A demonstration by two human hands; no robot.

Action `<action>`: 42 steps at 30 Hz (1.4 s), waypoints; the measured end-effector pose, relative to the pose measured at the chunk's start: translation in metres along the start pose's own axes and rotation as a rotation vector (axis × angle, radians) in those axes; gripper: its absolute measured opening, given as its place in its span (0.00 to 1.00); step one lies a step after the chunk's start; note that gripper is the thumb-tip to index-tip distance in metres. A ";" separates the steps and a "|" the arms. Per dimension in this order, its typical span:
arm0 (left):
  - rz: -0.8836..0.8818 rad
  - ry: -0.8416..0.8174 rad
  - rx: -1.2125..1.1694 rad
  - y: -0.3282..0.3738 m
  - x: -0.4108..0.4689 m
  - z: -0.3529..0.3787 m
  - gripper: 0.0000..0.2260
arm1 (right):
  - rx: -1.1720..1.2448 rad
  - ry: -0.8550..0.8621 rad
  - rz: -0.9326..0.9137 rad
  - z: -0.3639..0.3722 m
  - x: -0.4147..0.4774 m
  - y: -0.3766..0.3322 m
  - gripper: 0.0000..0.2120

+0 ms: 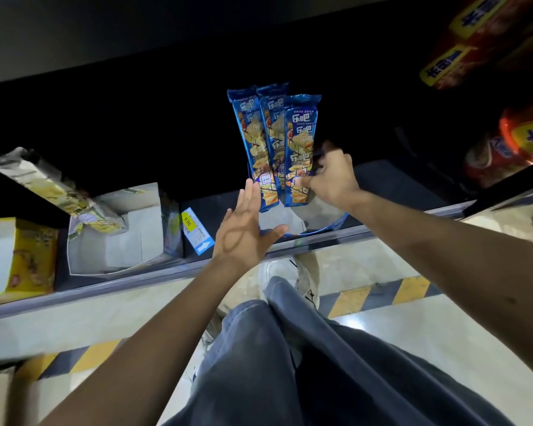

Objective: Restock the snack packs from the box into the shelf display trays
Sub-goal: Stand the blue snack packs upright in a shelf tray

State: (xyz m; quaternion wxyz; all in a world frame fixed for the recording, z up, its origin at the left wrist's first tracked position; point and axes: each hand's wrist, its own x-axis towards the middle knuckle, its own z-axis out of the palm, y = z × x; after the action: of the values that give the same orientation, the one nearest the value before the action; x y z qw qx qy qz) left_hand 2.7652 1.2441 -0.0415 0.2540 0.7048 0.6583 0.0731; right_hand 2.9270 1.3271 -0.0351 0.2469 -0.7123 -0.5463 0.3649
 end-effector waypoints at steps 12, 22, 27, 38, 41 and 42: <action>-0.041 -0.043 0.015 0.004 -0.001 -0.004 0.39 | -0.008 -0.071 -0.030 -0.002 0.001 0.009 0.21; -0.041 -0.032 -0.017 0.004 -0.001 -0.003 0.39 | 0.010 0.018 -0.040 0.010 0.004 -0.002 0.20; -0.040 -0.029 -0.028 0.005 -0.001 -0.004 0.39 | 0.110 0.062 -0.015 0.016 -0.008 -0.001 0.16; -0.028 -0.026 -0.066 0.002 0.000 -0.001 0.39 | 0.272 0.086 0.098 0.018 -0.007 -0.002 0.21; -0.027 -0.024 -0.062 0.002 0.000 -0.002 0.39 | 0.209 0.073 0.051 0.019 -0.011 -0.002 0.18; -0.031 -0.026 -0.053 0.003 0.000 -0.002 0.39 | 0.160 0.073 0.032 0.020 -0.013 -0.002 0.16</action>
State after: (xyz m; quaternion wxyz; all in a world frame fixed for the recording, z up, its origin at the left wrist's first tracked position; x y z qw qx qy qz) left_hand 2.7666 1.2445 -0.0383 0.2822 0.6883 0.6638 0.0776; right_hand 2.9080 1.3146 -0.0432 0.3167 -0.7119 -0.4946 0.3851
